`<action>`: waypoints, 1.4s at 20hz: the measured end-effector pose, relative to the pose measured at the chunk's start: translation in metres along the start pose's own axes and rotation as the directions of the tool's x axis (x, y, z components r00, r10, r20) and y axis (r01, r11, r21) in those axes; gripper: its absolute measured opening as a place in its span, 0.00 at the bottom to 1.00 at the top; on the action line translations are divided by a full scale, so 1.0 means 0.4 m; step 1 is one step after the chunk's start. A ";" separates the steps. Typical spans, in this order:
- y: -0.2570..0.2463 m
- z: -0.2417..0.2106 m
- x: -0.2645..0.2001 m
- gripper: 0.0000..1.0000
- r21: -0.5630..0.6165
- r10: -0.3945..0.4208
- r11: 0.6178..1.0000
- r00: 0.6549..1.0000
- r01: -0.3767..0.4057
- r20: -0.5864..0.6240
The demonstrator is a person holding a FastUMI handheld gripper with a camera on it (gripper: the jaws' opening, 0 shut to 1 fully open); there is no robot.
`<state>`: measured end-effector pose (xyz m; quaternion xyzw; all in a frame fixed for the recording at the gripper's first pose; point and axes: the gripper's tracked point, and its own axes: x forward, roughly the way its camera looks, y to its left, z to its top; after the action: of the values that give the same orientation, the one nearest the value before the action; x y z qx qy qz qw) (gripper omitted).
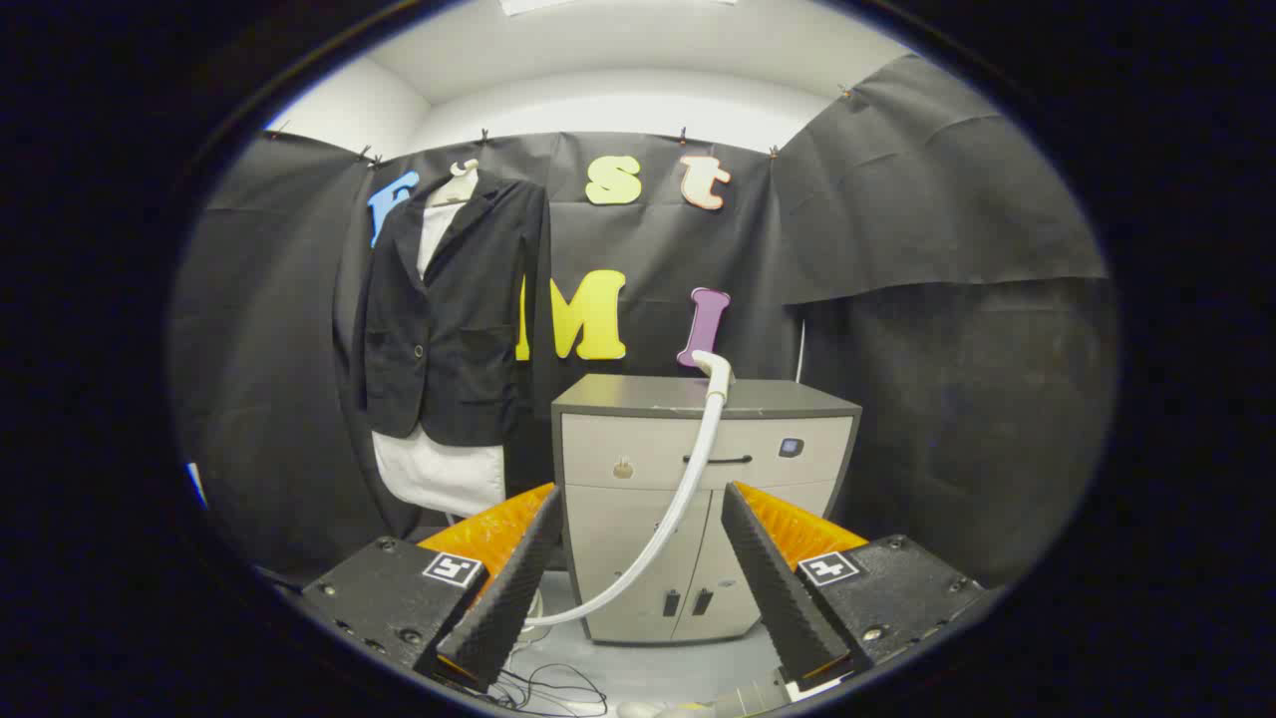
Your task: Iron the clothes twice with a garment steamer, once on the left side and once on the right side.
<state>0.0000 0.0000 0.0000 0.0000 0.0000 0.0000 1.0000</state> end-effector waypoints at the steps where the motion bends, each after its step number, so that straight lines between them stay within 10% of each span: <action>1: -0.001 -0.001 -0.001 1.00 0.000 -0.003 1.000 1.000 0.003 0.001; 17: -0.066 0.022 0.049 1.00 0.017 -0.064 0.998 0.998 0.064 -0.005; 28: -0.253 0.178 0.352 1.00 0.035 -0.103 0.994 0.995 0.103 -0.007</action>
<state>0.1408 -0.1011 0.0710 0.0178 0.0025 -0.0514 0.9985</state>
